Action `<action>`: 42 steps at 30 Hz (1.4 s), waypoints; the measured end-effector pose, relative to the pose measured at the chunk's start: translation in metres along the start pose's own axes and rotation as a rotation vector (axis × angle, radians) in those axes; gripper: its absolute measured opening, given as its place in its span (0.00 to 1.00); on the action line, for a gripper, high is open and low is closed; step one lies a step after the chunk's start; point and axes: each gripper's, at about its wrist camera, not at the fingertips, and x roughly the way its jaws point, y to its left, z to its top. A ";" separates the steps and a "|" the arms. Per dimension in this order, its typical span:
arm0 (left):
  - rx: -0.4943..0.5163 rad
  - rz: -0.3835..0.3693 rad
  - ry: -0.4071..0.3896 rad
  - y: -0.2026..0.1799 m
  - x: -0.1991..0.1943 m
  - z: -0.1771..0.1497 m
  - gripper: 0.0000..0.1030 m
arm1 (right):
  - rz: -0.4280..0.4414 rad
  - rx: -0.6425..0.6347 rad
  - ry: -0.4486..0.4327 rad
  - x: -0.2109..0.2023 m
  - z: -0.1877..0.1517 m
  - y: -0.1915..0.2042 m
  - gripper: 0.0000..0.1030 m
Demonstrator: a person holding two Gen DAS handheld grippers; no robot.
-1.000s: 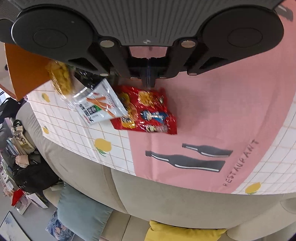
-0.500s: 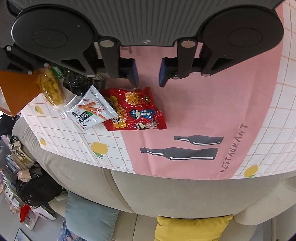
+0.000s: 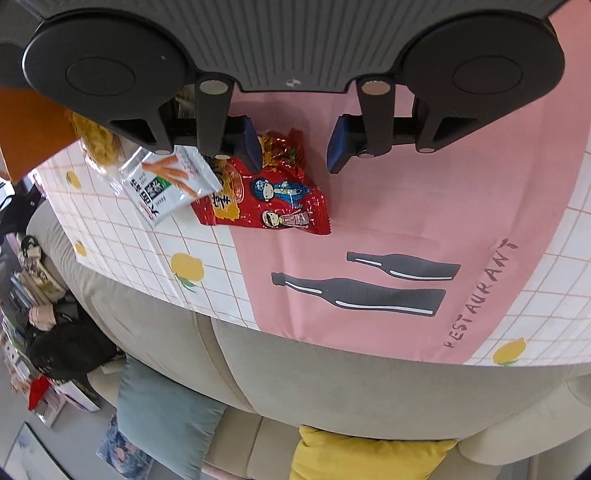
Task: Organize snacks
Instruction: 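Grasp the red chili packet with the left gripper while the right gripper grasps the black seaweed packet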
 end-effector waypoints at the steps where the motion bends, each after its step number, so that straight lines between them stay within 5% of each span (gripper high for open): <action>1: -0.010 -0.004 0.003 0.001 0.002 0.000 0.42 | 0.004 0.002 0.000 -0.002 -0.002 0.000 0.00; 3: -0.037 -0.011 0.021 0.002 0.005 -0.001 0.25 | 0.007 0.003 -0.005 -0.007 -0.005 0.001 0.00; 9: -0.043 0.008 0.012 -0.004 -0.007 -0.009 0.20 | 0.032 0.002 -0.009 -0.029 -0.019 0.006 0.00; 27: -0.148 0.192 0.145 -0.034 -0.093 -0.105 0.20 | 0.144 -0.052 0.067 -0.099 -0.084 0.030 0.00; 36: -0.166 0.124 0.267 -0.046 -0.110 -0.139 0.20 | 0.123 -0.028 0.136 -0.105 -0.095 0.028 0.00; 42: -0.104 0.098 0.262 -0.055 -0.117 -0.143 0.26 | 0.119 -0.013 0.135 -0.119 -0.100 0.022 0.09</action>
